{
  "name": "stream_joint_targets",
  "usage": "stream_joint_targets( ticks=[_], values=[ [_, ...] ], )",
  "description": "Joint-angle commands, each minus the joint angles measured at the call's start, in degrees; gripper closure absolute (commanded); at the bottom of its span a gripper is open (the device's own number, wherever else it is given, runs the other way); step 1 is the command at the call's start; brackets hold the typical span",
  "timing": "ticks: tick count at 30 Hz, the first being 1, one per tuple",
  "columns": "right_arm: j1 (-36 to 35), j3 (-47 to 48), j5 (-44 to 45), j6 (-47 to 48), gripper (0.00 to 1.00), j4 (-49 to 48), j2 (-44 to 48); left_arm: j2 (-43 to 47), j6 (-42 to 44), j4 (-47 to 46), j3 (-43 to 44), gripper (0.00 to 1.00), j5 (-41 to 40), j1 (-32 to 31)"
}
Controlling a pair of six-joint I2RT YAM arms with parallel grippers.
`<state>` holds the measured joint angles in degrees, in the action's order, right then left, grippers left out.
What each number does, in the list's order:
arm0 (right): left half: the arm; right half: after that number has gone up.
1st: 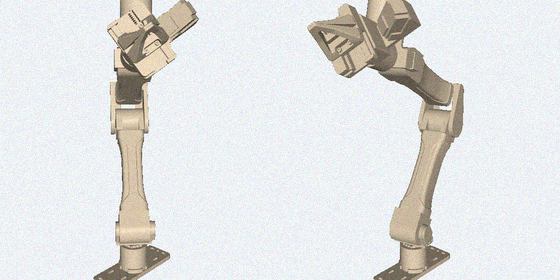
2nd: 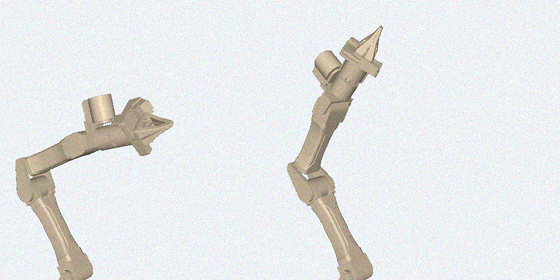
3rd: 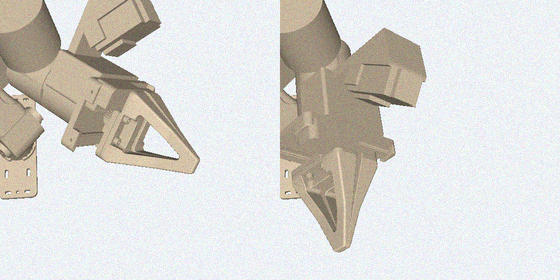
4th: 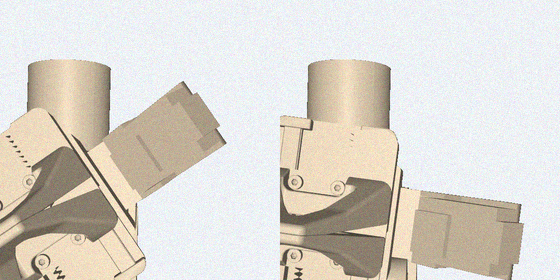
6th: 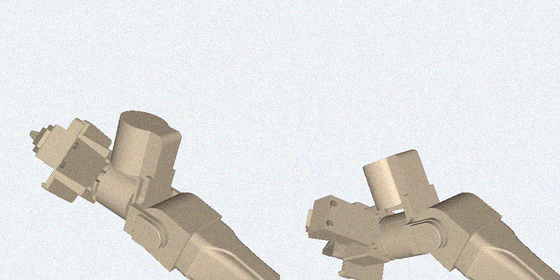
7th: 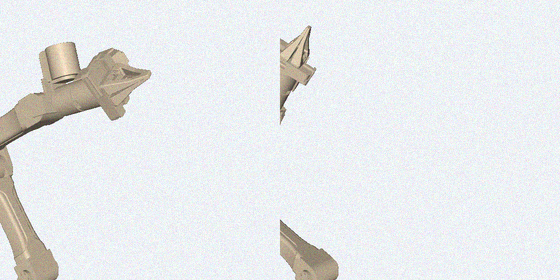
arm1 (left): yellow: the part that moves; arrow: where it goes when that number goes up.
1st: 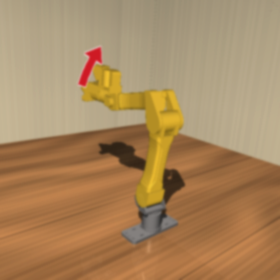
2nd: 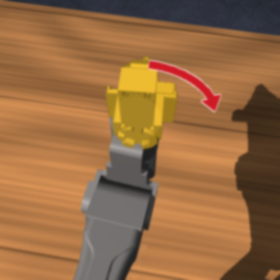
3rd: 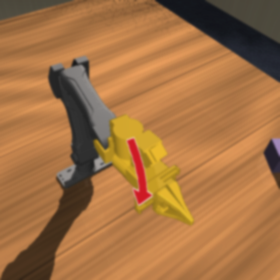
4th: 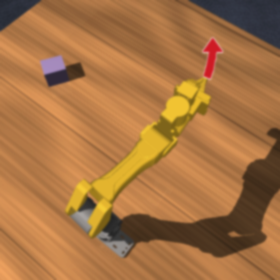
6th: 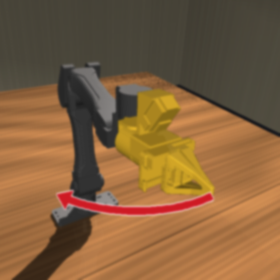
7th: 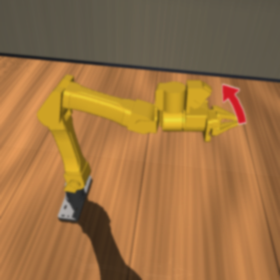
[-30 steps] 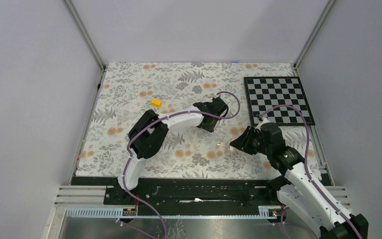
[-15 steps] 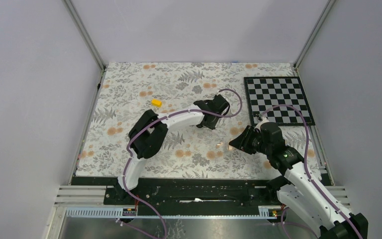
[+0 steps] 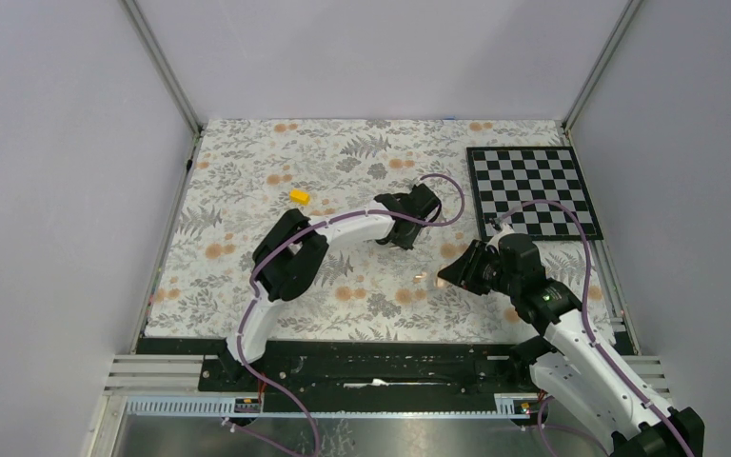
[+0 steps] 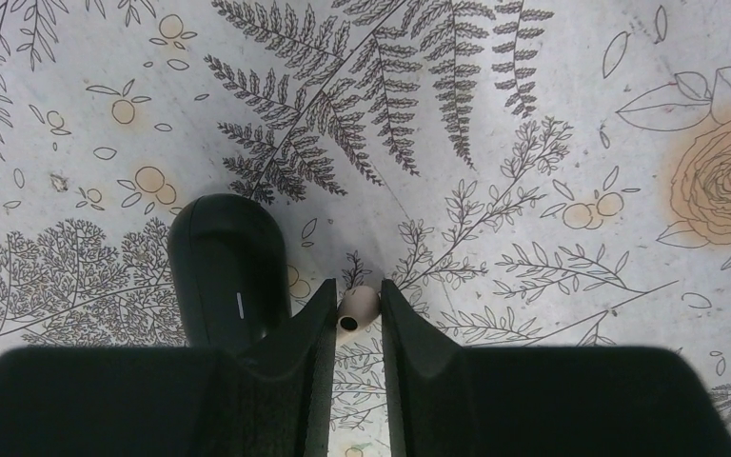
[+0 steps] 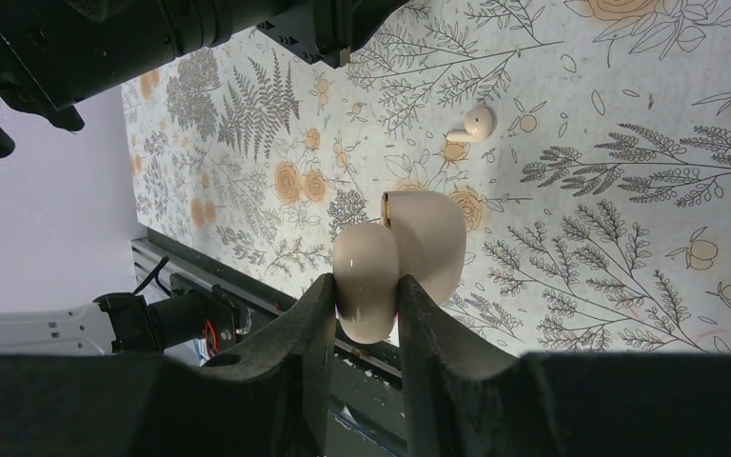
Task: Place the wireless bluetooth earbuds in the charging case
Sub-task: Pick up the earbud from the center of the board.
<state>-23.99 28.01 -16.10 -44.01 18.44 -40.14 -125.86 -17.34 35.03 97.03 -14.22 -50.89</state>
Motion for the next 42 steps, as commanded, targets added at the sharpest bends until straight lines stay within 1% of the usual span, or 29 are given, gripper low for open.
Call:
stream_joint_targets(
  ticks=[1,3,5,8,13,16,18,26,32,42],
  values=[
    [0.24,0.29,-0.95,-0.58,1.0,-2.82,0.12,-0.47,0.14,-0.47,1.4,0.79,0.37,-0.16],
    [0.26,0.36,-1.02,-0.64,1.0,-2.87,0.06,-0.44,0.04,-0.51,1.4,0.81,0.43,-0.17],
    [0.26,0.32,-1.04,-0.64,1.0,-2.87,0.0,-0.12,-0.04,-0.4,1.27,0.82,0.51,-0.11],
    [0.26,0.33,-1.04,-0.57,1.0,-2.9,-0.2,0.66,0.03,-0.47,0.85,0.78,0.76,-0.09],
    [0.26,0.27,-1.71,-0.85,1.0,-4.0,-0.79,1.3,-0.6,-0.43,-0.16,0.77,2.7,-0.11],
    [0.26,0.24,-1.87,-0.93,1.0,-4.4,-1.13,1.8,-1.29,-0.4,-0.97,0.71,3.93,-0.17],
    [0.26,0.33,-2.05,-0.94,1.0,-4.49,-1.29,1.98,-1.53,-0.4,-1.41,0.7,4.42,-0.24],
    [0.26,1.06,-2.71,-1.19,1.0,-5.08,-2.05,3.19,-1.47,-0.4,-2.37,0.79,3.46,-0.35],
    [0.21,1.62,-2.97,-1.3,1.0,-5.14,-2.03,5.2,-1.44,-0.31,-3.39,0.83,2.45,-0.39],
    [0.24,0.96,-3.29,-1.2,1.0,-5.09,-1.78,7.87,-3.1,-0.47,-3.89,0.87,4.04,-0.24]
  ],
)
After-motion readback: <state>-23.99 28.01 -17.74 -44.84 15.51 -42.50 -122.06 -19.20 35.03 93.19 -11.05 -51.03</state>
